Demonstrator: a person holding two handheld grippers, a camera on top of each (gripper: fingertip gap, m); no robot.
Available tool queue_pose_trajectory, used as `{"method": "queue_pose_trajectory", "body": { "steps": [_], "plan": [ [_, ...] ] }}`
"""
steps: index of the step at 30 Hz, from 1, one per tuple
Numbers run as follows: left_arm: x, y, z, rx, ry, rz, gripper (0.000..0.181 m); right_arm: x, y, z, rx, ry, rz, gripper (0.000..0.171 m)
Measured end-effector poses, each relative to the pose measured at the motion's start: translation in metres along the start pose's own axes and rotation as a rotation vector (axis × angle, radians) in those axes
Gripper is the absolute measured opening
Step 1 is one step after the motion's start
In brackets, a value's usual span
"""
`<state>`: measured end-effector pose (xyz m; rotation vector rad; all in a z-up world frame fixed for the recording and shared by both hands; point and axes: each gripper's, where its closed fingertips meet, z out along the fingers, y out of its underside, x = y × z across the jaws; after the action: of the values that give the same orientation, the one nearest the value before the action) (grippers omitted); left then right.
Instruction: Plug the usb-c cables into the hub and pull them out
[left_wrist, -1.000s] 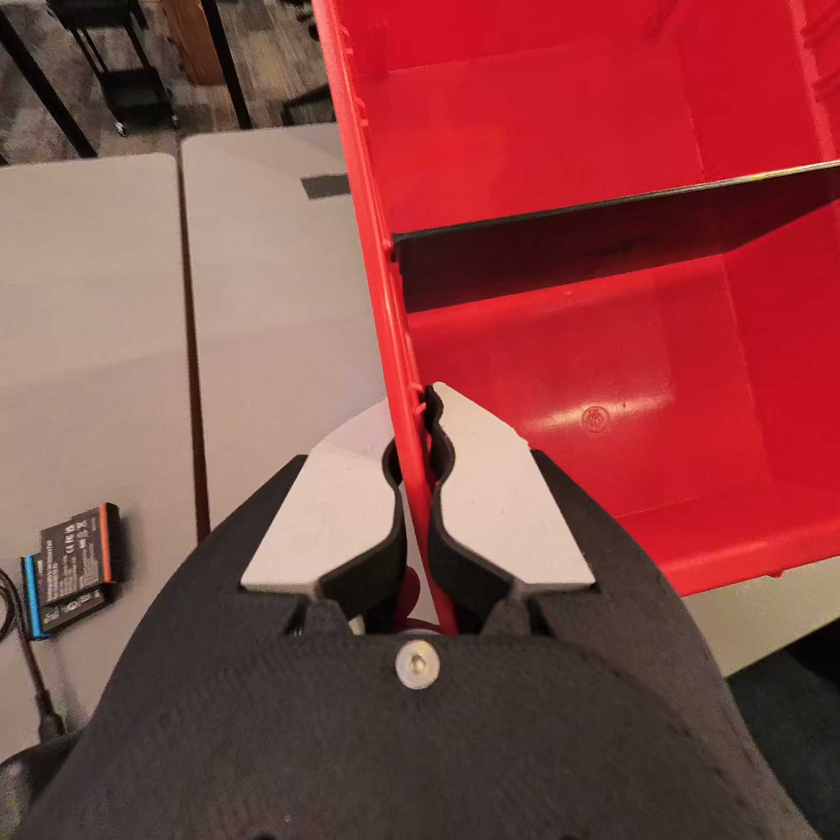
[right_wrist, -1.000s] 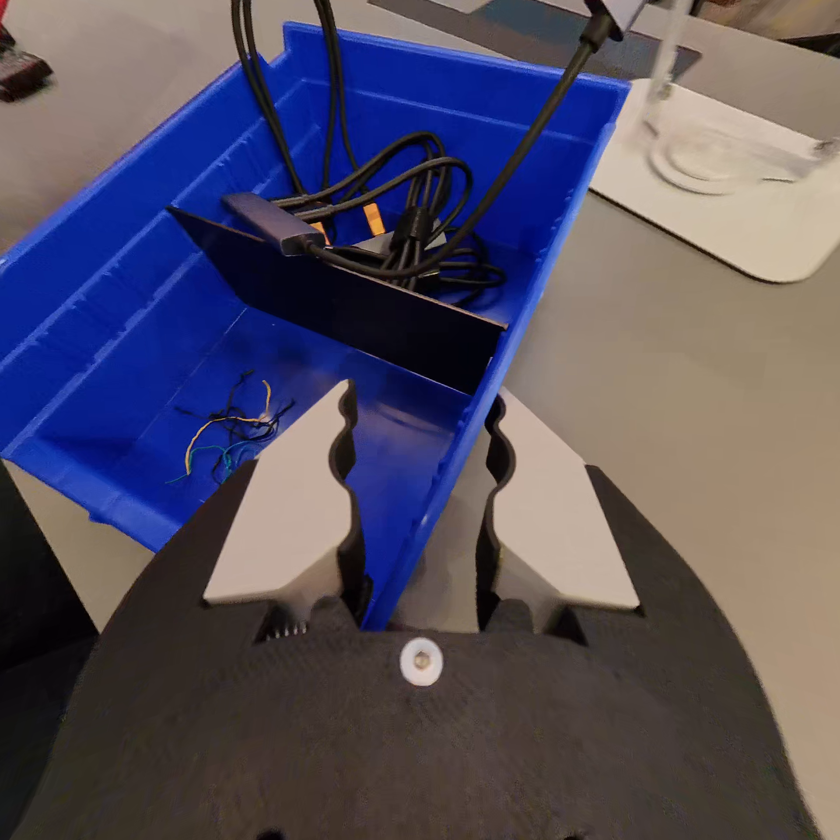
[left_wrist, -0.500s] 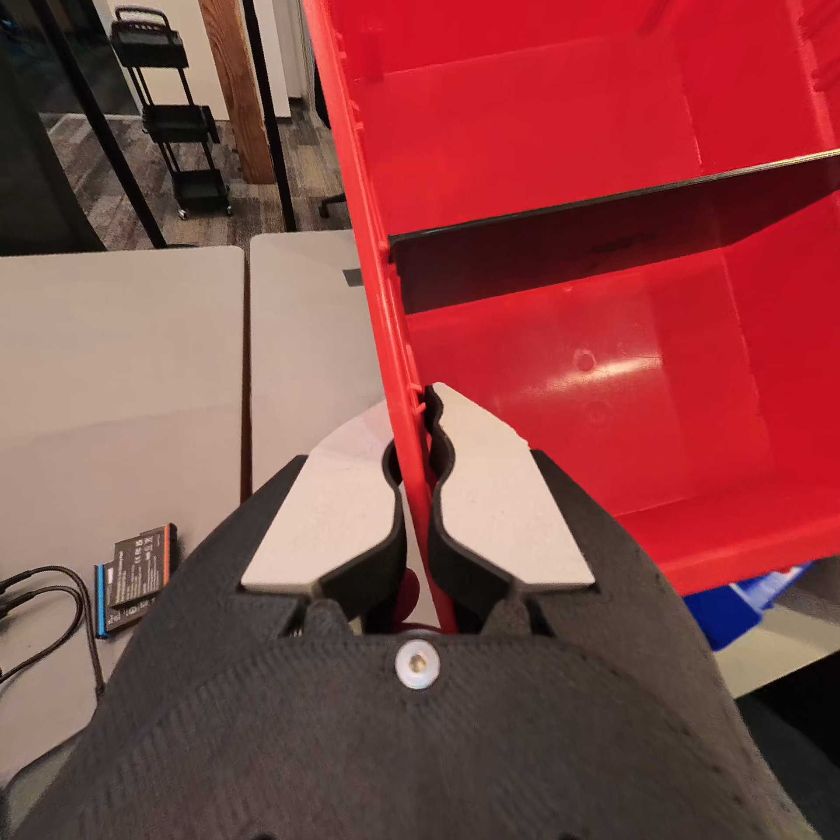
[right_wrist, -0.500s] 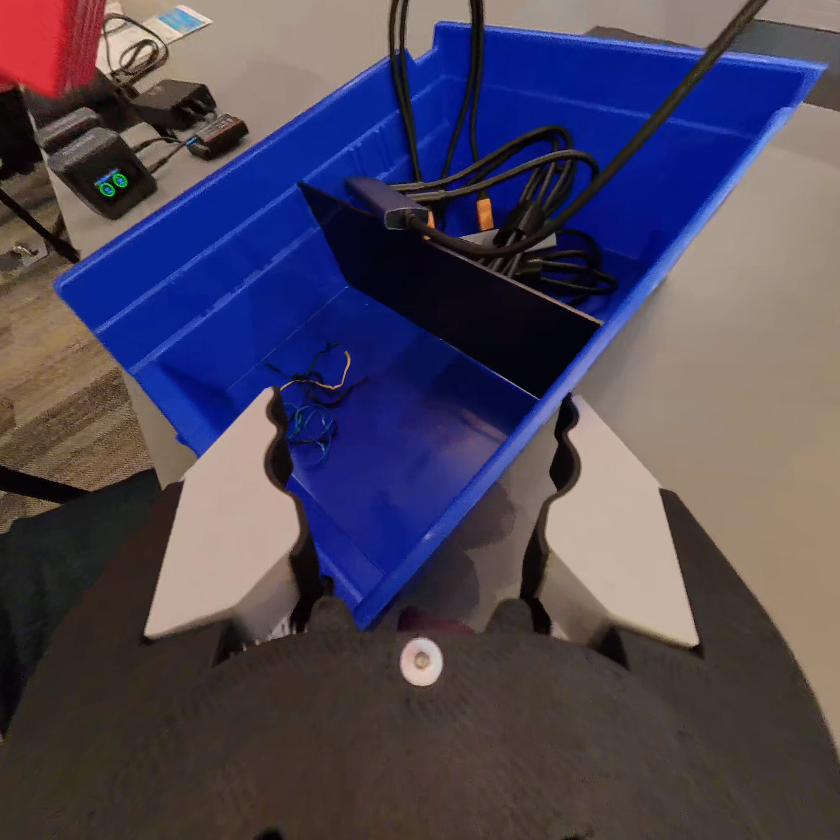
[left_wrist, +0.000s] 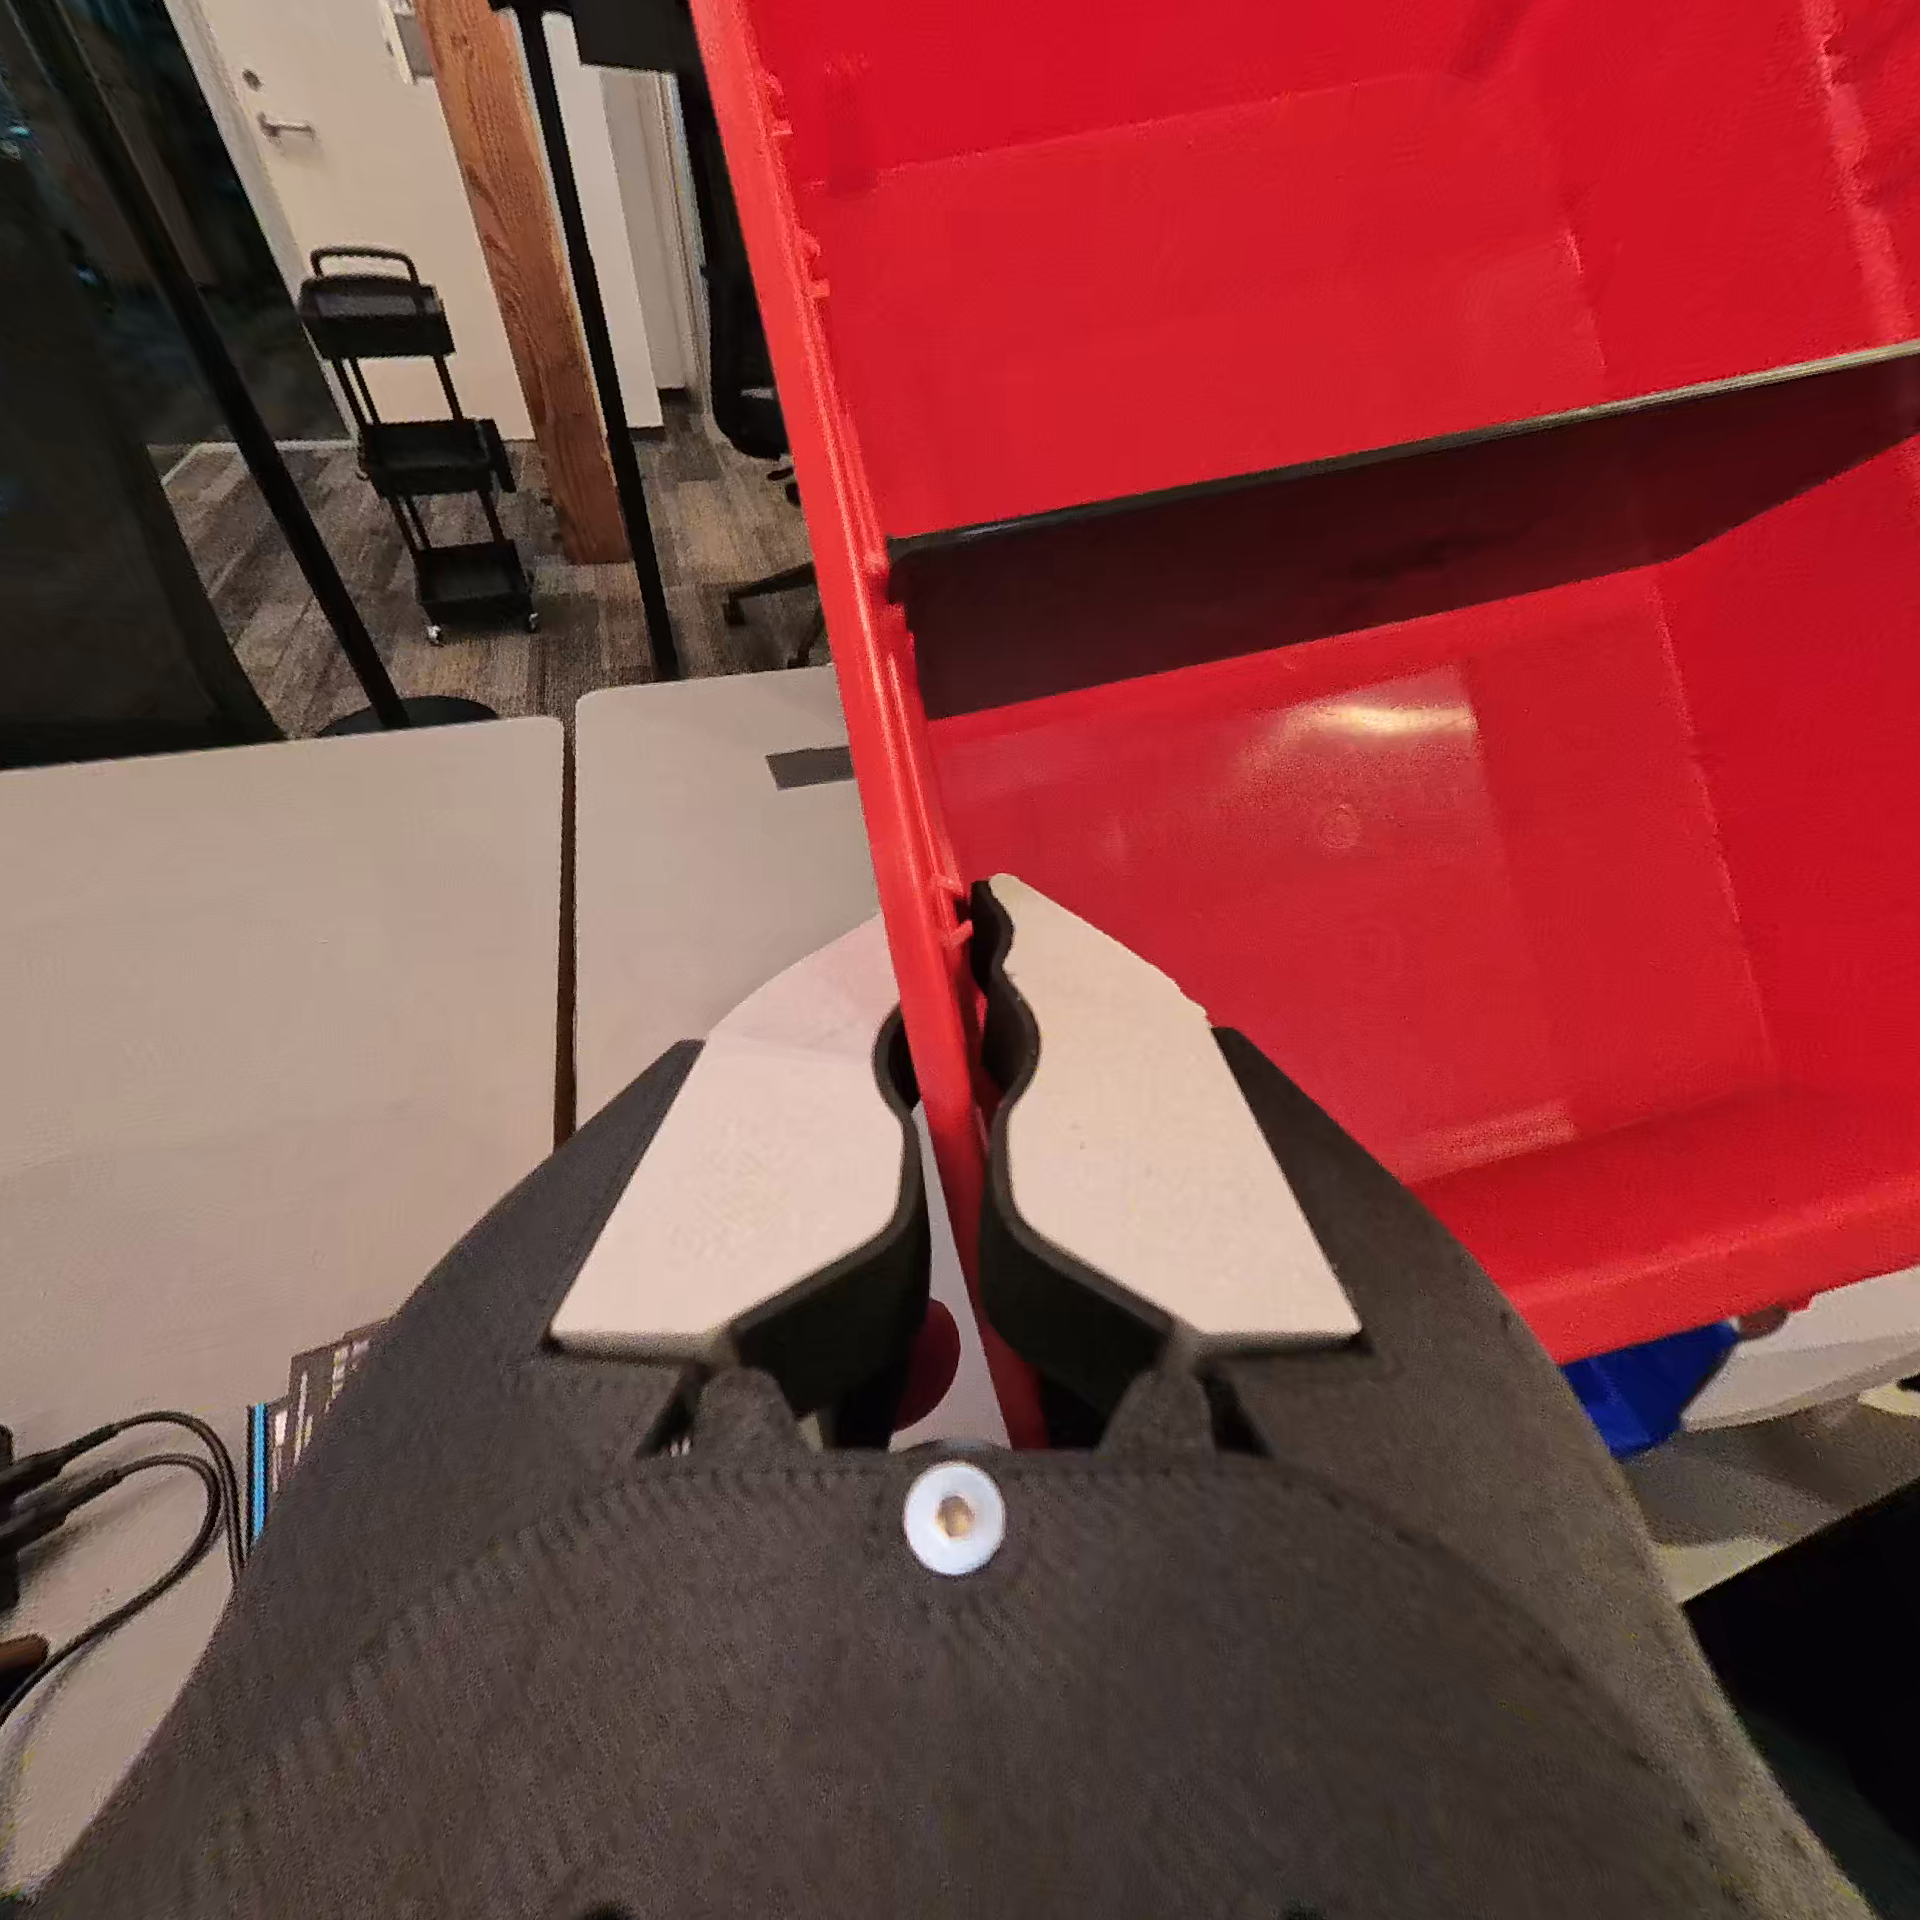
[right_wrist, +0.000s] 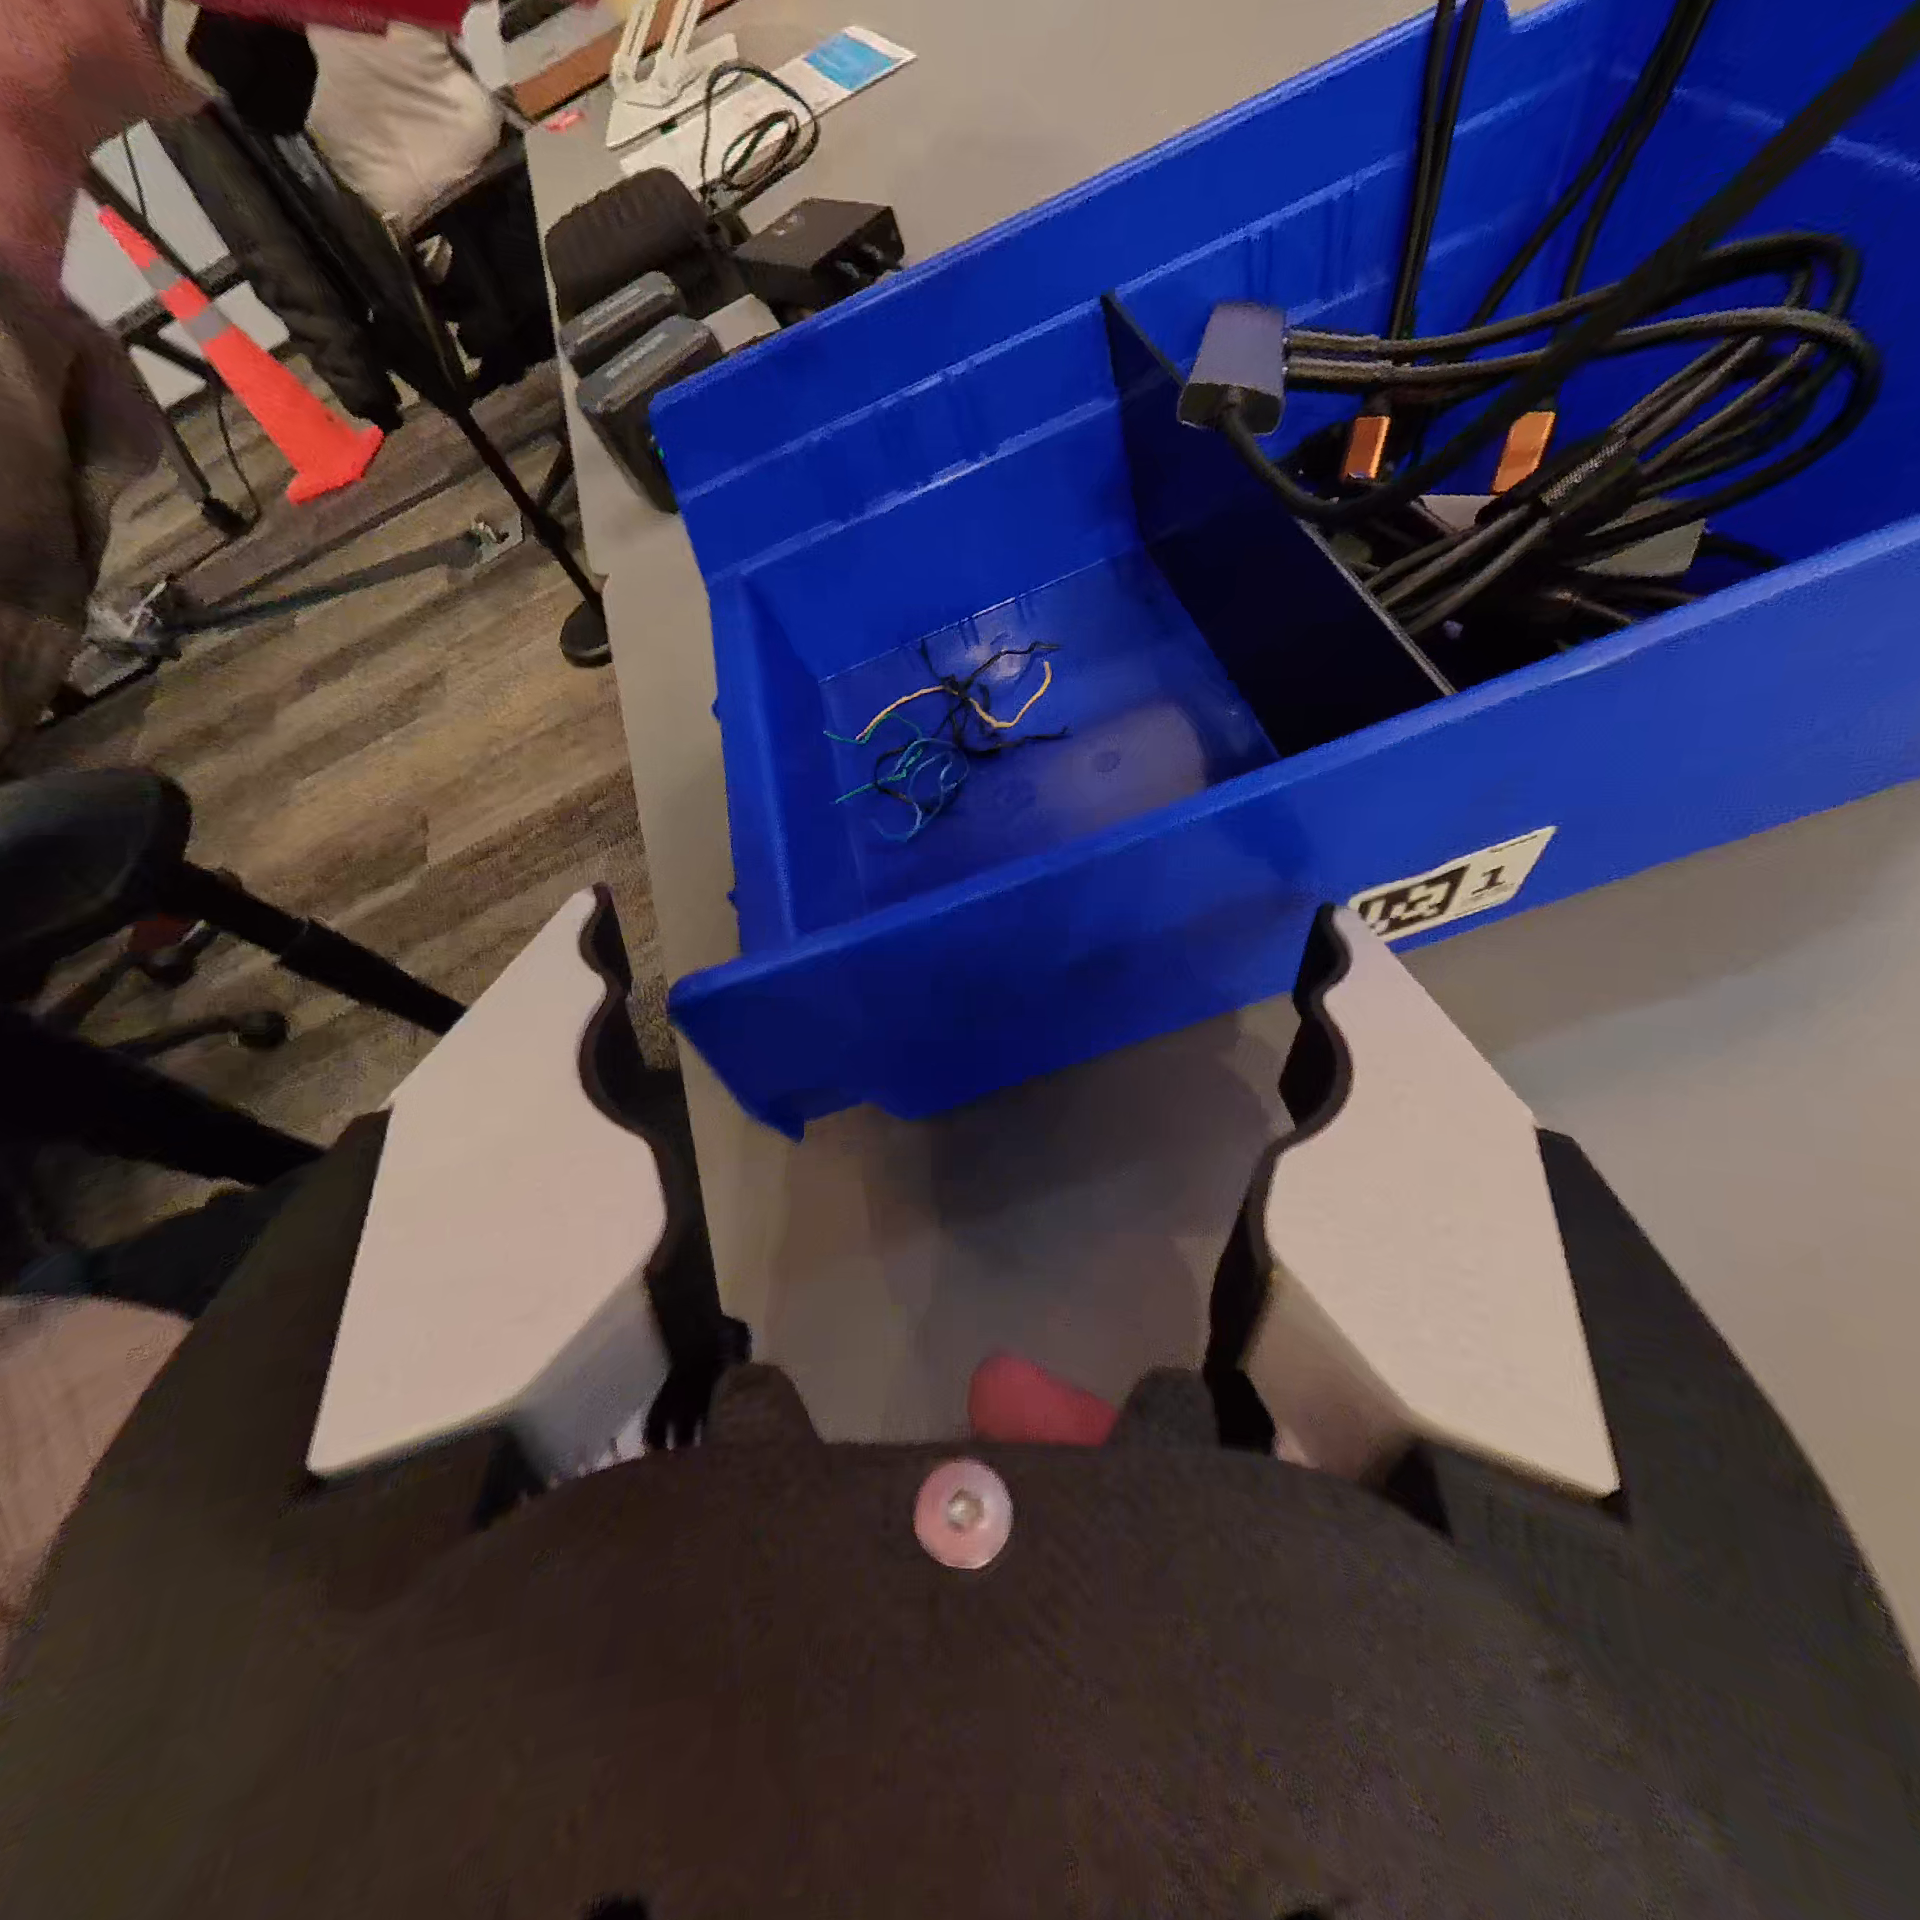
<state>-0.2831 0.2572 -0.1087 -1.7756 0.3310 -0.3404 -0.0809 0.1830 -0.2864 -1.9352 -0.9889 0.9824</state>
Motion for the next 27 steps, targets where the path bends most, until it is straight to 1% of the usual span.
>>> {"method": "queue_pose_trajectory", "body": {
  "steps": [2, 3, 5, 6, 7, 8, 9, 10, 11, 13, 16, 19, 21, 23, 25, 27],
  "plan": [
    [0.008, -0.008, -0.002, 0.016, 0.017, 0.014, 0.004, -0.003, -0.003, -0.018, 0.021, -0.009, -0.039, 0.123],
    [0.014, -0.013, -0.003, 0.028, 0.028, 0.020, 0.004, -0.004, -0.005, -0.029, 0.033, -0.015, -0.056, 0.119],
    [0.030, -0.023, -0.001, 0.051, 0.060, 0.026, 0.004, -0.003, -0.012, -0.057, 0.079, -0.008, -0.082, 0.117],
    [0.041, -0.027, 0.001, 0.062, 0.080, 0.028, 0.004, -0.003, -0.016, -0.073, 0.113, -0.011, -0.093, 0.113],
    [0.053, -0.032, 0.004, 0.069, 0.099, 0.034, 0.004, -0.006, -0.019, -0.091, 0.145, -0.036, -0.103, 0.109],
    [0.065, -0.036, 0.007, 0.076, 0.115, 0.042, 0.004, -0.016, -0.019, -0.110, 0.168, -0.105, -0.129, 0.102],
    [0.078, -0.040, 0.011, 0.080, 0.131, 0.053, 0.004, -0.029, -0.016, -0.130, 0.175, -0.197, -0.170, 0.088],
    [0.091, -0.043, 0.014, 0.076, 0.145, 0.068, 0.004, -0.034, -0.014, -0.149, 0.187, -0.222, -0.195, 0.089],
    [0.104, -0.045, 0.019, 0.068, 0.159, 0.086, 0.004, -0.031, -0.016, -0.167, 0.215, -0.184, -0.216, 0.097],
    [0.132, -0.045, 0.028, 0.049, 0.189, 0.115, 0.004, -0.022, -0.020, -0.207, 0.268, -0.098, -0.258, 0.105],
    [0.176, -0.038, 0.050, 0.011, 0.245, 0.142, 0.004, -0.020, -0.030, -0.277, 0.416, -0.015, -0.266, 0.106],
    [0.225, -0.023, 0.077, -0.038, 0.321, 0.168, 0.003, -0.028, -0.032, -0.333, 0.513, 0.076, -0.294, 0.110],
    [0.260, -0.009, 0.094, -0.101, 0.374, 0.175, 0.004, -0.042, -0.023, -0.352, 0.530, 0.092, -0.299, 0.120],
    [0.297, 0.009, 0.113, -0.153, 0.414, 0.197, 0.004, -0.052, -0.010, -0.363, 0.547, 0.110, -0.294, 0.127],
    [0.334, 0.030, 0.128, -0.202, 0.475, 0.220, 0.004, -0.045, 0.004, -0.372, 0.543, 0.197, -0.260, 0.128],
    [0.368, 0.055, 0.143, -0.251, 0.520, 0.244, 0.004, -0.026, 0.020, -0.380, 0.530, 0.319, -0.185, 0.126]
  ]
}}
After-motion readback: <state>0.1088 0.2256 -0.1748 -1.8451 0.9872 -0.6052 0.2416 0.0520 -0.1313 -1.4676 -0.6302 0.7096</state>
